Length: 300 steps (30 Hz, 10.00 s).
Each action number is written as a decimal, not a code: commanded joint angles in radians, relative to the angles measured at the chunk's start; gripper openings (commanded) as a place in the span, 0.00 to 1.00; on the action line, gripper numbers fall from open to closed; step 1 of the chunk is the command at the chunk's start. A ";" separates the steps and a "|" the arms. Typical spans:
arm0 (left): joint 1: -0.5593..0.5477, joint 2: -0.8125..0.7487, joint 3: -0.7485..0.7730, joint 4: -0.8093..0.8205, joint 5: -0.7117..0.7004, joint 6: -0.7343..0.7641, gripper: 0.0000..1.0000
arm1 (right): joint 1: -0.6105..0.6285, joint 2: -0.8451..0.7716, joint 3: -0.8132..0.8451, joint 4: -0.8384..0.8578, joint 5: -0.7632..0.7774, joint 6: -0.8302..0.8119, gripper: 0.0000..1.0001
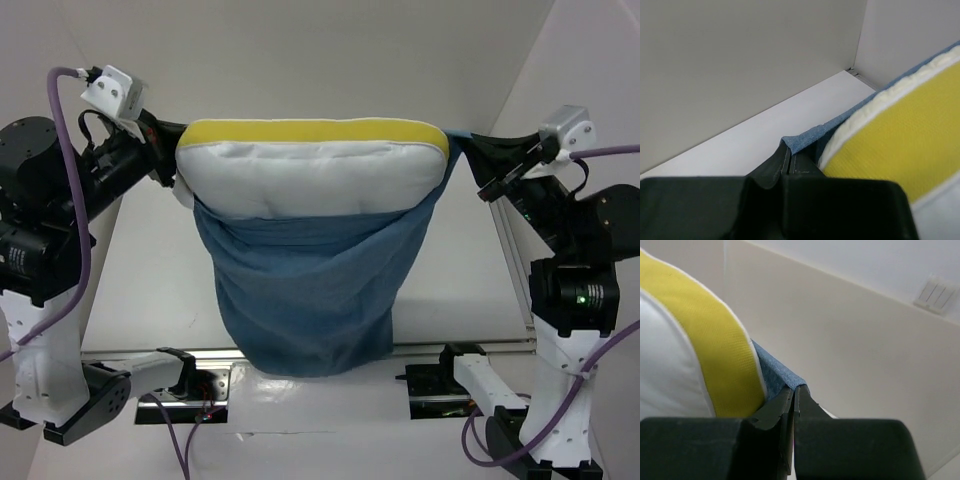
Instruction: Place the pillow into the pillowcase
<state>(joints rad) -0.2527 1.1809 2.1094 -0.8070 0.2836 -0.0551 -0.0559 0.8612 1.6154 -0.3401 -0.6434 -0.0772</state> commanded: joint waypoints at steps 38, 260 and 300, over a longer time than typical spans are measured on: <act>0.059 0.102 0.056 0.154 -0.209 0.086 0.00 | -0.027 0.183 0.100 0.228 0.083 0.085 0.00; 0.096 0.572 -0.279 0.069 -0.005 -0.015 0.64 | 0.383 1.193 0.192 -0.617 0.042 -0.320 0.10; 0.243 0.625 -0.640 0.040 -0.333 0.147 0.00 | 0.218 1.251 0.155 -0.491 0.206 -0.246 0.09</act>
<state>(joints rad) -0.0494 1.8568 1.4872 -0.7769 0.0544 0.0586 0.1898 2.1094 1.7466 -0.8684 -0.5396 -0.3046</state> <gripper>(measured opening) 0.024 0.087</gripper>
